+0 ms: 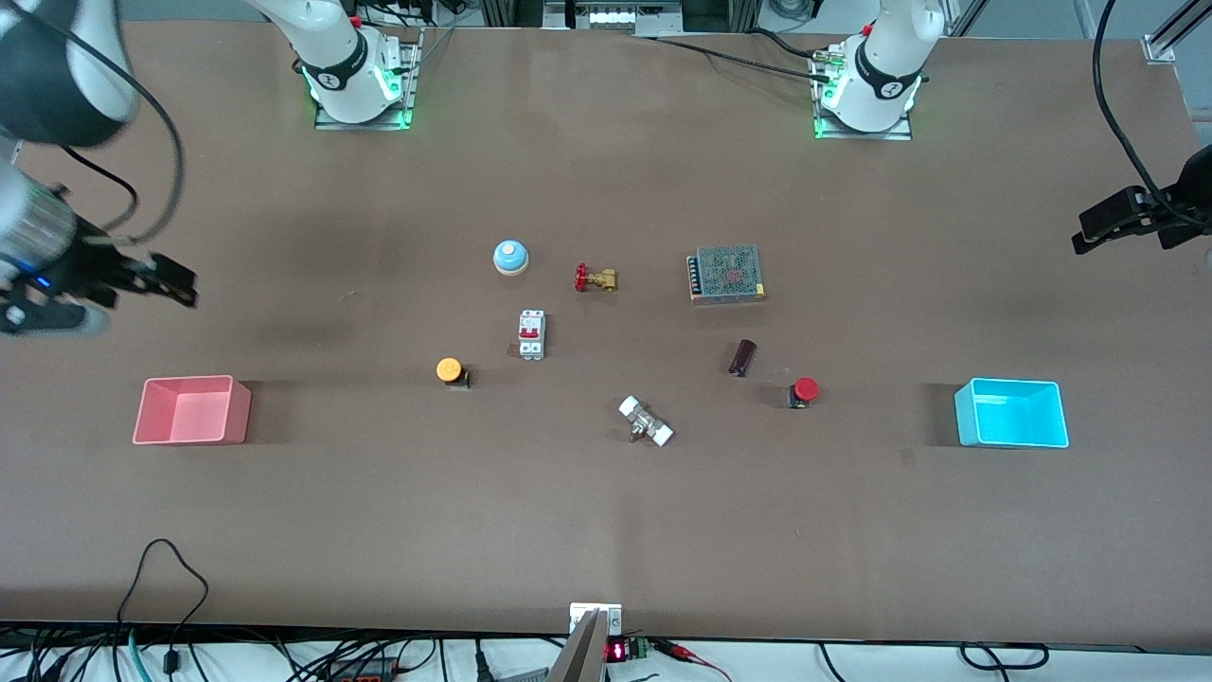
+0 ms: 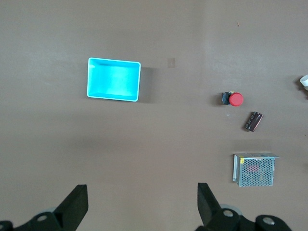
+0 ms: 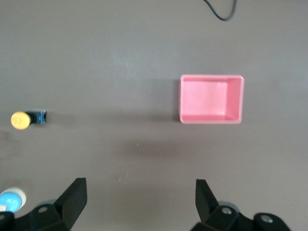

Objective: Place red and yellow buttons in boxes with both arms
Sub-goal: 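Reach the right gripper to the yellow button while the left gripper reaches the red button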

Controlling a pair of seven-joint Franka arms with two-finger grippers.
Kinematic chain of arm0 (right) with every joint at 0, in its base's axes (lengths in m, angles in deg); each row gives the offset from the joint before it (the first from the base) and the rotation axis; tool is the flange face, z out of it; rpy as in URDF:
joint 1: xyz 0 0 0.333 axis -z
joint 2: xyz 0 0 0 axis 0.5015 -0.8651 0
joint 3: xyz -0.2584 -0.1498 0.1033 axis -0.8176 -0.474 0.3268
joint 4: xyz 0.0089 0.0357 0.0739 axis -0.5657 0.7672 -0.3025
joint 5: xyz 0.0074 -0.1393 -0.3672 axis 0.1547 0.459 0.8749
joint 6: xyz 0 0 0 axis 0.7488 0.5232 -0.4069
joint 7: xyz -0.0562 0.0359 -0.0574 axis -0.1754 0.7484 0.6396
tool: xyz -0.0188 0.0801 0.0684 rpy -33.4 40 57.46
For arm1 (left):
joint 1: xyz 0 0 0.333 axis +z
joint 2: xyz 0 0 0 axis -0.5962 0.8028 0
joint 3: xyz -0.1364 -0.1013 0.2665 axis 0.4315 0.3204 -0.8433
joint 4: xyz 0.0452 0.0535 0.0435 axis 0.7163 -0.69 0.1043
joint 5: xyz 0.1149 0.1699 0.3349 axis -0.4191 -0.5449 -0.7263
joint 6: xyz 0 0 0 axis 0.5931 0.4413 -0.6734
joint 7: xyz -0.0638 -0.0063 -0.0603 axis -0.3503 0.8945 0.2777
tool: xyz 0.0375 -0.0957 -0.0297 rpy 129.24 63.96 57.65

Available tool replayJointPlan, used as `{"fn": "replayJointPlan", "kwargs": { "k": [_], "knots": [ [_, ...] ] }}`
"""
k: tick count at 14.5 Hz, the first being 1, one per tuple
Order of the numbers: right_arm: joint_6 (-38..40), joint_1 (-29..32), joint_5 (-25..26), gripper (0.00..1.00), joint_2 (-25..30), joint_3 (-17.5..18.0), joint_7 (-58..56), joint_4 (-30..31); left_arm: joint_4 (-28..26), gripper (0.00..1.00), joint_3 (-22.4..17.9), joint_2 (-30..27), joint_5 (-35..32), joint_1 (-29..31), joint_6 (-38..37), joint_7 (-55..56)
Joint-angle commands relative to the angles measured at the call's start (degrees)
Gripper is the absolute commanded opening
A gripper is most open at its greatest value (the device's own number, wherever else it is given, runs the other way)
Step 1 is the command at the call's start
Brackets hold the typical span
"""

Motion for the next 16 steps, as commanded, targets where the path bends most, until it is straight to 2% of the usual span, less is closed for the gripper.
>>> {"fn": "replayJointPlan", "kwargs": {
  "k": [1,5,7,9,11,14,16],
  "knots": [
    [-5.7,-2.9,-2.2,1.00,-4.5,-0.1,0.4,-0.1,-0.2,1.00,0.5,-0.4,-1.3,0.2,-1.2,-0.2],
    [-8.1,-5.1,-8.3,1.00,-11.4,0.3,-1.0,-2.5,-0.1,1.00,0.6,1.1,-1.2,-1.1,-2.9,0.5],
    [-8.3,-6.9,-9.2,1.00,-13.7,1.3,-0.3,-3.4,-0.1,1.00,1.0,2.7,-0.6,-2.5,-3.2,1.8],
    [-8.6,-10.5,-8.9,1.00,-16.5,1.5,2.5,-5.2,-0.1,1.00,3.0,5.0,-0.4,-4.1,-2.7,5.4],
    [-8.7,-11.6,-9.0,1.00,-19.9,1.5,5.3,-7.5,-0.1,1.00,5.3,9.0,0.6,-4.7,-0.2,9.8],
    [-10.4,-13.7,-9.2,1.00,-23.6,1.6,5.5,-9.1,-0.4,1.00,6.0,14.8,6.1,-5.8,5.5,14.1],
    [-11.0,-15.0,-9.3,1.00,-25.3,1.6,5.5,-9.2,-1.1,1.00,6.2,19.3,6.2,-7.7,11.0,18.1]
  ]
}}
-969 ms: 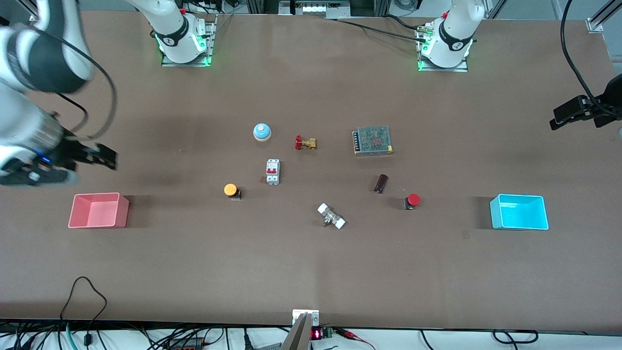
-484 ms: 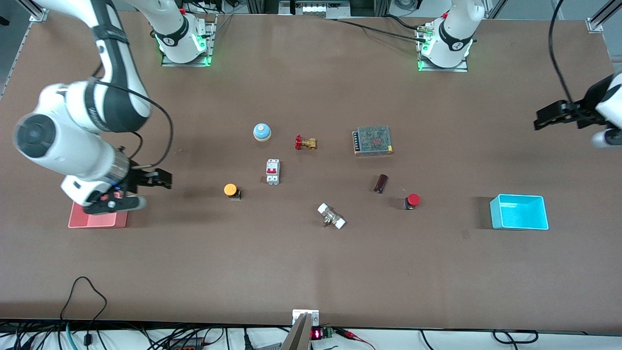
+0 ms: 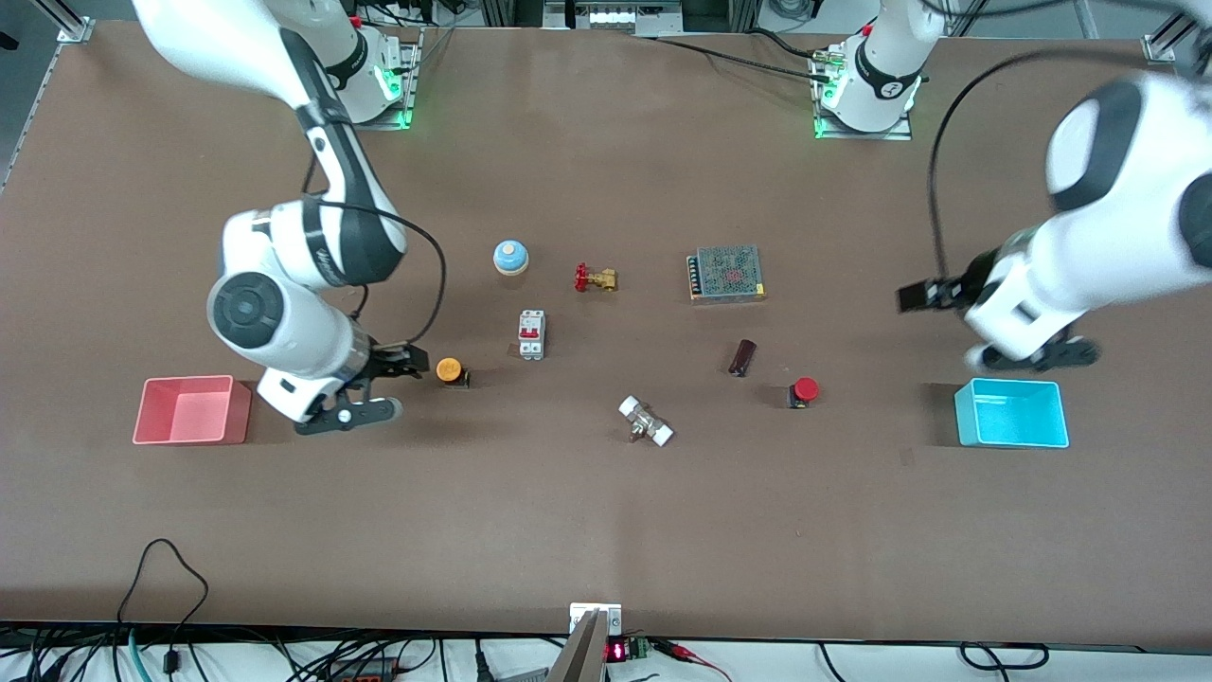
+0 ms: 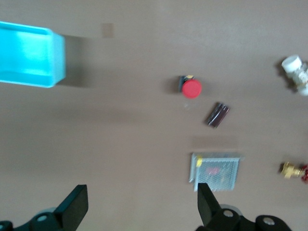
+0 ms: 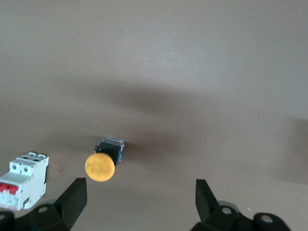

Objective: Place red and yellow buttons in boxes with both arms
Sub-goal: 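Reach the right gripper to the yellow button while the left gripper reaches the red button, then close the right gripper on the yellow button while the left gripper grasps the red button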

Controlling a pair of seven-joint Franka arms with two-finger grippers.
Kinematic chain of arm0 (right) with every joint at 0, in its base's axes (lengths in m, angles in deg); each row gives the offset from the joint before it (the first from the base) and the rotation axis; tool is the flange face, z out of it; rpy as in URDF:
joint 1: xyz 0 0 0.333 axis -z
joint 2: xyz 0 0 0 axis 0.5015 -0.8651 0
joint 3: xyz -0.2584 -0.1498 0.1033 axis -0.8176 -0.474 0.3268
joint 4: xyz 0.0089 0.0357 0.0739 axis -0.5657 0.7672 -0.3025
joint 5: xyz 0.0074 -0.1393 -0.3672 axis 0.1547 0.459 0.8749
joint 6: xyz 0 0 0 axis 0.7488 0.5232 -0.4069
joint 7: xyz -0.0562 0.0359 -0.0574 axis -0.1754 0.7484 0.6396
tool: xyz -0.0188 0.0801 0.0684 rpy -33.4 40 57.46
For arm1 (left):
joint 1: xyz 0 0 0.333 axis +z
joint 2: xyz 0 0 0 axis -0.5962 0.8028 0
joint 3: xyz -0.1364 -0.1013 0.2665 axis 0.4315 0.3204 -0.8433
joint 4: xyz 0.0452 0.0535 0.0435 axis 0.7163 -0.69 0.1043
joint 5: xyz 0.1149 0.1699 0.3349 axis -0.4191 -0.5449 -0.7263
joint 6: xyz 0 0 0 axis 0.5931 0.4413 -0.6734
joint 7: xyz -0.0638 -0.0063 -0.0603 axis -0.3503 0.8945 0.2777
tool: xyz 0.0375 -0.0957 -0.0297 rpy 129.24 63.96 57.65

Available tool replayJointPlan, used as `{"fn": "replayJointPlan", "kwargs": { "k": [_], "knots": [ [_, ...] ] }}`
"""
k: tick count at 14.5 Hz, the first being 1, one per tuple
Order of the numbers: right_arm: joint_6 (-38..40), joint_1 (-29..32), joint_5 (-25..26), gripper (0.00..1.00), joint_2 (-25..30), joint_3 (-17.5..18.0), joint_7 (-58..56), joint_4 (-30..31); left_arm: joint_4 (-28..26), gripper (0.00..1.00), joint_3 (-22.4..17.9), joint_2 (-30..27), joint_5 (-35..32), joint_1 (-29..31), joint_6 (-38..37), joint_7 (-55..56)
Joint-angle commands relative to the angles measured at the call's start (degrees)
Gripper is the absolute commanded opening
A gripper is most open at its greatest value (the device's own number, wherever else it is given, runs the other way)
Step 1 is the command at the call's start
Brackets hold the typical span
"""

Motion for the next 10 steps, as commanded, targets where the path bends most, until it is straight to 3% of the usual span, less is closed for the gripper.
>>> {"fn": "replayJointPlan", "kwargs": {
  "k": [1,6,10],
  "knots": [
    [-0.1,-1.4,-1.5,1.00,-2.9,-0.2,0.7,-2.1,0.2,1.00,0.2,6.7,1.1,-2.5,6.0,4.9],
    [-0.7,-1.4,-6.9,1.00,-5.5,-0.2,2.4,-2.1,-0.2,1.00,0.2,16.0,1.1,-4.7,17.9,7.4],
    [-3.2,-4.1,-6.8,1.00,-7.5,-0.2,8.1,-2.1,-2.6,1.00,0.2,18.0,1.1,-6.1,22.9,8.7]
  ]
}}
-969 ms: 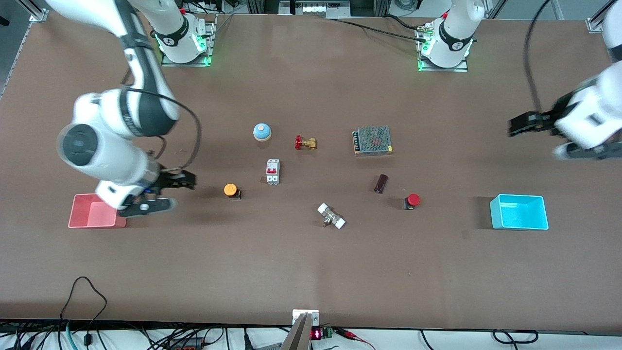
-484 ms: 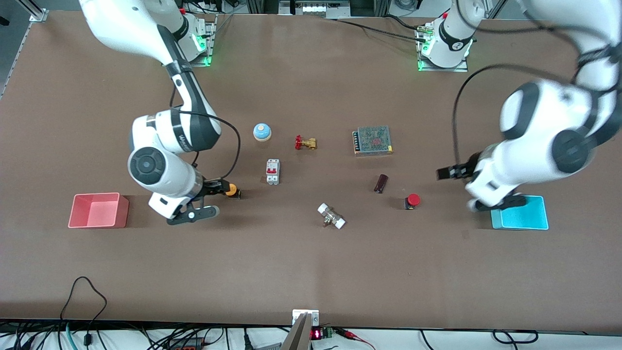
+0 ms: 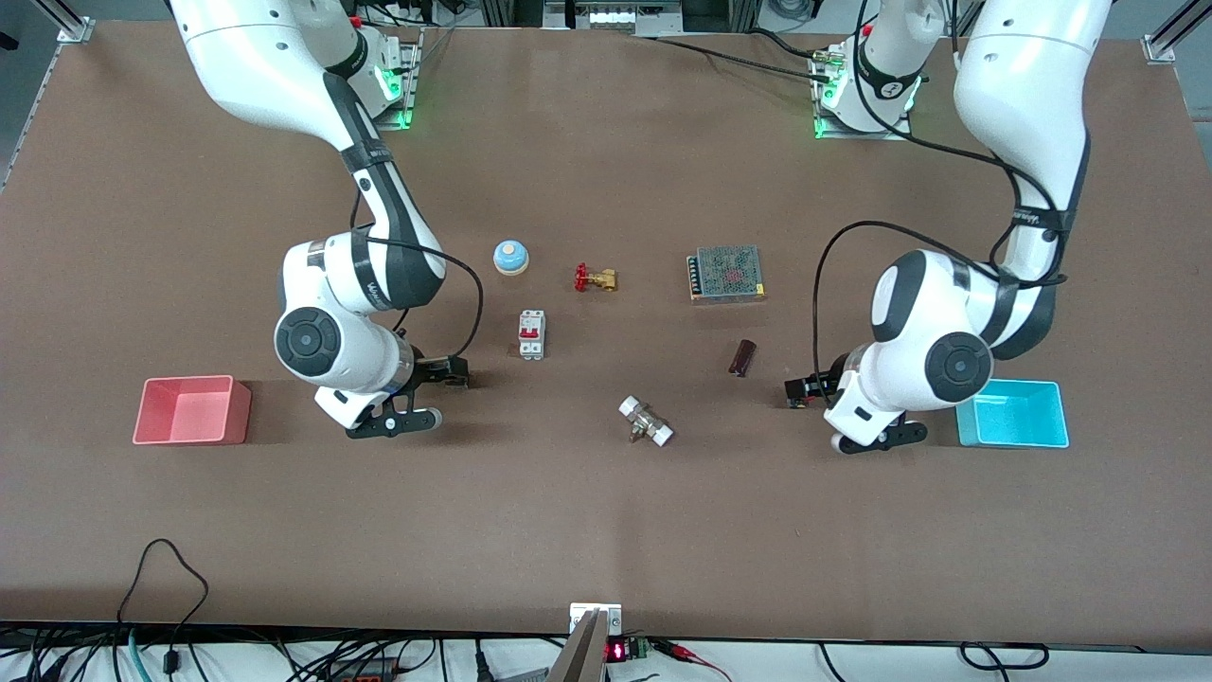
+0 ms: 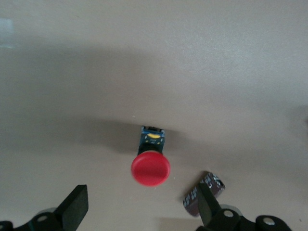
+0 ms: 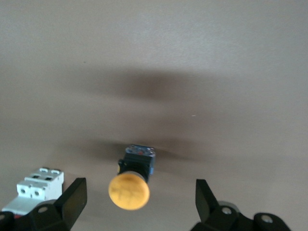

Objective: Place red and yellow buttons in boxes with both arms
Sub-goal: 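Close the right gripper on the yellow button while the left gripper grasps the red button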

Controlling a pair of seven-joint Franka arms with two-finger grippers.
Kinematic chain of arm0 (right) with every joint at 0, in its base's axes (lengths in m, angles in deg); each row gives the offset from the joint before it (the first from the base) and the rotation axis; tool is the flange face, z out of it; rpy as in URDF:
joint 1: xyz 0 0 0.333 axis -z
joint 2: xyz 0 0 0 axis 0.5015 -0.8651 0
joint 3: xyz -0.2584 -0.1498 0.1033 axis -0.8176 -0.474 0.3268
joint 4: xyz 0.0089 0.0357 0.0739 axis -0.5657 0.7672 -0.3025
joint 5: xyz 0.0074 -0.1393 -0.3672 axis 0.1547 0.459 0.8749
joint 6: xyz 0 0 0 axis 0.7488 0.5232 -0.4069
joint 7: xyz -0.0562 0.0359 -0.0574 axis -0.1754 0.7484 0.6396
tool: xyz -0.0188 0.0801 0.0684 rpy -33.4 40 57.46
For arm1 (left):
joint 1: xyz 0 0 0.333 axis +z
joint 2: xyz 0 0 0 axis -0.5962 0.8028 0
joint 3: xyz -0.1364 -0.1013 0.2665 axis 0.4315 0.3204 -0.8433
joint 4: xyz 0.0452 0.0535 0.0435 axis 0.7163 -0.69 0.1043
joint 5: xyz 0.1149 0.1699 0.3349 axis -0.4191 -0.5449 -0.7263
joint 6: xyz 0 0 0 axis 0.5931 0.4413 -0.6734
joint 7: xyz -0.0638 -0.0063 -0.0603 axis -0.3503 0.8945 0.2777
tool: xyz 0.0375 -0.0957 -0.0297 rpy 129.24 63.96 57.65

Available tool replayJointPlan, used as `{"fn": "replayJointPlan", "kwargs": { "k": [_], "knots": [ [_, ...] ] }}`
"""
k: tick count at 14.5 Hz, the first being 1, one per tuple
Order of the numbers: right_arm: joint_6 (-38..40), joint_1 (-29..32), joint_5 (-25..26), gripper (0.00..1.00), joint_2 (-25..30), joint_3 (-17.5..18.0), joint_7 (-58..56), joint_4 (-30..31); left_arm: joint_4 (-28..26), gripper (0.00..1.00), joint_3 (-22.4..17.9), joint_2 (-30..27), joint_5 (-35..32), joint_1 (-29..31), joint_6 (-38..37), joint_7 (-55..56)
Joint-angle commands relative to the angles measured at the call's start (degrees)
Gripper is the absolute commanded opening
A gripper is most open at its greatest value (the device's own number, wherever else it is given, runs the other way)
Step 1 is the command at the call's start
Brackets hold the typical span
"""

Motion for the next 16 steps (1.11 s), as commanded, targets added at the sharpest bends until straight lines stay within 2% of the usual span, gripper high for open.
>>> {"fn": "replayJointPlan", "kwargs": {
  "k": [1,4,8,14,16],
  "knots": [
    [-0.6,-1.8,-0.9,1.00,-1.9,-0.2,2.9,-1.4,-1.0,1.00,-0.3,0.3,0.9,-0.9,1.5,0.7],
    [-1.0,-1.9,-1.0,1.00,-3.2,-0.3,3.0,-1.3,-1.1,0.99,-0.3,1.6,0.9,-1.4,3.5,0.6],
    [-1.7,-1.8,-1.0,1.00,-4.0,-0.3,2.9,-0.7,-1.9,0.83,-0.4,1.9,0.3,-1.7,3.6,0.6],
    [-1.0,-1.4,-1.0,1.00,-4.7,-0.3,3.0,0.8,-1.8,0.53,-0.4,2.2,0.2,-1.7,3.5,0.6],
    [-0.8,-1.4,-1.0,1.00,-4.7,-0.3,3.0,0.9,-1.6,0.47,-0.5,2.2,0.2,-1.7,3.5,0.5]
  ]
}}
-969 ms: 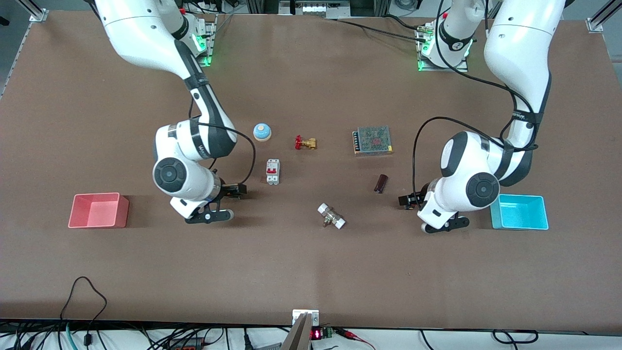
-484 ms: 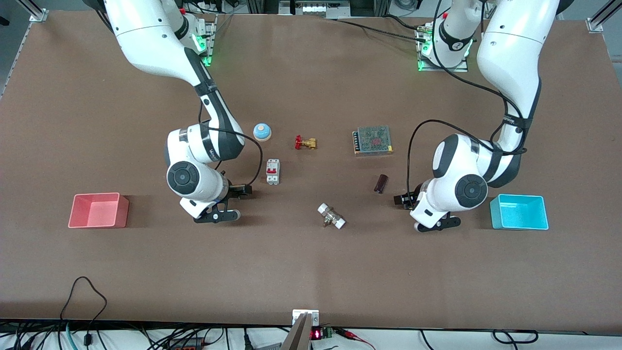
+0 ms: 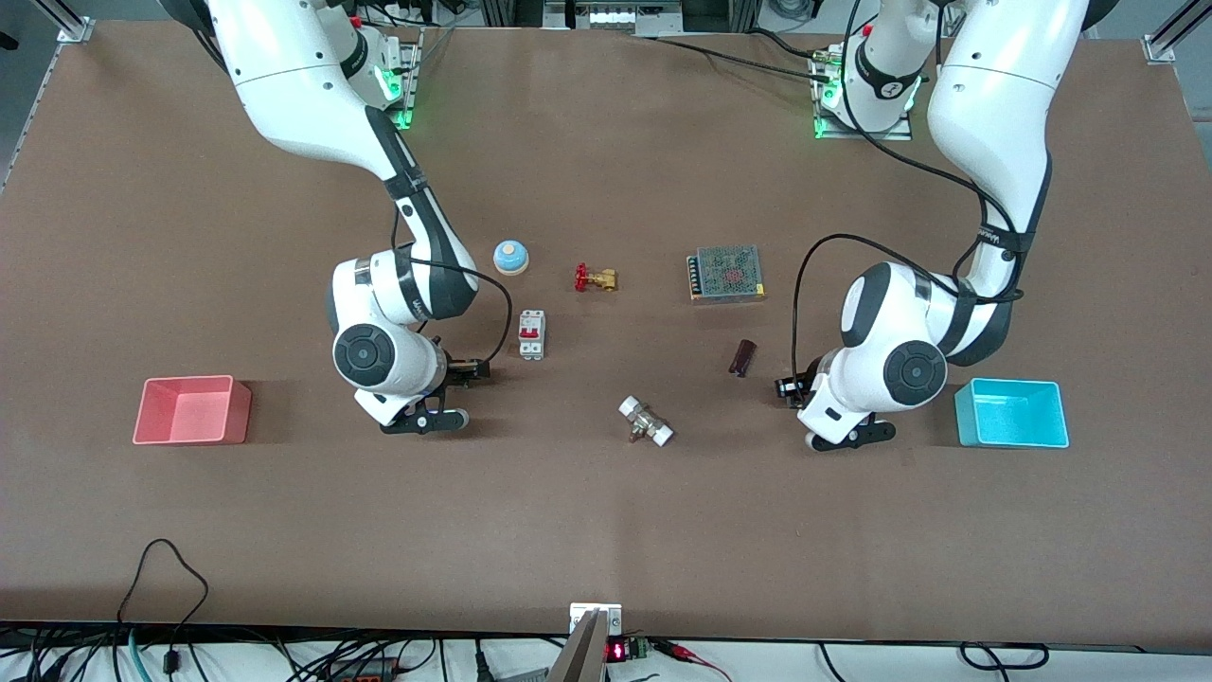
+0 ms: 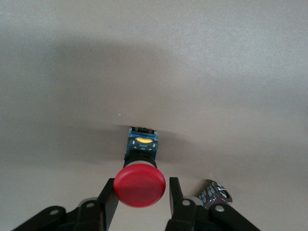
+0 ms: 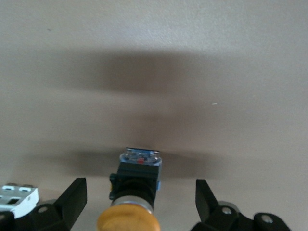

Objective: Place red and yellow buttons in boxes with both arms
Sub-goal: 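Close the right gripper on the yellow button while the left gripper grasps the red button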

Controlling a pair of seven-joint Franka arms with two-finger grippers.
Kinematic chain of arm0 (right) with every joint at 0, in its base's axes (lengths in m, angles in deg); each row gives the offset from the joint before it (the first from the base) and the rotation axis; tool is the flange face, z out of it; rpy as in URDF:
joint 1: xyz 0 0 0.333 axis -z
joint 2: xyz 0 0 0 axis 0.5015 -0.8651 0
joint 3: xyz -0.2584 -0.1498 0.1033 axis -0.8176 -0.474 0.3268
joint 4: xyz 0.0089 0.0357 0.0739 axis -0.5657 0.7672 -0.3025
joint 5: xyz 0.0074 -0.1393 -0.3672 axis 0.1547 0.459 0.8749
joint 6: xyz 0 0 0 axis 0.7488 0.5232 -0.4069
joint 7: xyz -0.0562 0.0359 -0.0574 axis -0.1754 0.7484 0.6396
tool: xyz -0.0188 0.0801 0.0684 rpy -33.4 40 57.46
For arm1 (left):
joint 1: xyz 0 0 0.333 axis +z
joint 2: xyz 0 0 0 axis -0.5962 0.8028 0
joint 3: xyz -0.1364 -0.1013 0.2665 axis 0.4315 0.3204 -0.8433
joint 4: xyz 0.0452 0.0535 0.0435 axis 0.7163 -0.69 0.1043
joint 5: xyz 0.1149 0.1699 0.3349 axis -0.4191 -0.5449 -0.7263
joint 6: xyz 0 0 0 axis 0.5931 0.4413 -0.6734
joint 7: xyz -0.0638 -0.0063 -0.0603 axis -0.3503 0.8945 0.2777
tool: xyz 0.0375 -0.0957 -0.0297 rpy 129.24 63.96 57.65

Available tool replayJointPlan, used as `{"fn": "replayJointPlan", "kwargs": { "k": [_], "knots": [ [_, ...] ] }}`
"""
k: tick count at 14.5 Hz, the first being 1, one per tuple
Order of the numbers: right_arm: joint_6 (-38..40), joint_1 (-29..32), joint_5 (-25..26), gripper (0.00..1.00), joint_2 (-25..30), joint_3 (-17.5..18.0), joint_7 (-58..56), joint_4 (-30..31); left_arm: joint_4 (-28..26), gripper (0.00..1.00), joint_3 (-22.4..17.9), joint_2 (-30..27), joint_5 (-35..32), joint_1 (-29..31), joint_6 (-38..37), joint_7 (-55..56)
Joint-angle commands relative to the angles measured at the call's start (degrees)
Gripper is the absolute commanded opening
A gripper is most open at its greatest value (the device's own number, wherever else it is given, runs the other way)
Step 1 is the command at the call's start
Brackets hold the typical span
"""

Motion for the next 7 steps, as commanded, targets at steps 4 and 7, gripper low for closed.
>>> {"fn": "replayJointPlan", "kwargs": {
  "k": [4,7],
  "knots": [
    [1.4,-0.1,-1.0,0.66,0.6,0.0,0.3,0.3,-0.1,0.37,-0.7,-0.2,0.2,-0.5,0.7,0.3],
    [1.3,-0.3,-1.0,0.52,0.6,0.0,0.2,0.2,0.5,0.29,-0.8,-0.5,0.2,-0.1,0.3,0.3]
  ]
}}
